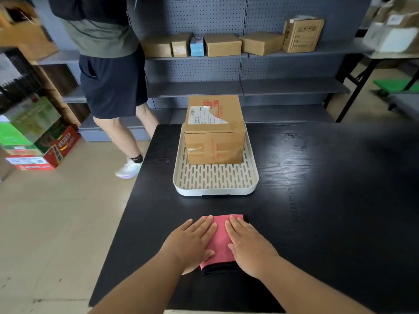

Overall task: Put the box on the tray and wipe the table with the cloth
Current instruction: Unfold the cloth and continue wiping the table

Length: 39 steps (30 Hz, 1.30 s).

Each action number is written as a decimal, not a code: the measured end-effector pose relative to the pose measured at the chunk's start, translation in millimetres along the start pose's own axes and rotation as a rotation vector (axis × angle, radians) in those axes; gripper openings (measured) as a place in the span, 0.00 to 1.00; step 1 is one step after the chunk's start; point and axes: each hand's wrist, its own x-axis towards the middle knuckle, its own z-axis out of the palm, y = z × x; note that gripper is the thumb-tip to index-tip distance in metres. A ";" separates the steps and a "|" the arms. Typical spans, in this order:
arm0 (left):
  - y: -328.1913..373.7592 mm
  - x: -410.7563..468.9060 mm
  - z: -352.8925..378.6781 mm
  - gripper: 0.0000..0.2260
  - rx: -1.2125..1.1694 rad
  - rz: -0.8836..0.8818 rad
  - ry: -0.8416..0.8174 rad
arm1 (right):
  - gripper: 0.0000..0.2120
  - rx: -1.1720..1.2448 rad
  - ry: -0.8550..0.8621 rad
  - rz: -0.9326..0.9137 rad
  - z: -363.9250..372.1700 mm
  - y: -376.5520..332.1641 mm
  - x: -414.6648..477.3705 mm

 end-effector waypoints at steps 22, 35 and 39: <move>-13.3 20.5 -23.3 0.12 -0.839 -0.466 0.150 | 0.17 0.250 0.181 0.410 -29.9 -12.5 18.1; -36.2 -9.2 -58.8 0.09 -1.380 -0.089 0.115 | 0.23 0.551 -0.003 0.230 -61.2 17.3 14.8; -45.3 -22.6 -73.8 0.12 -1.346 -0.040 0.154 | 0.11 0.572 0.014 0.165 -85.8 21.6 9.0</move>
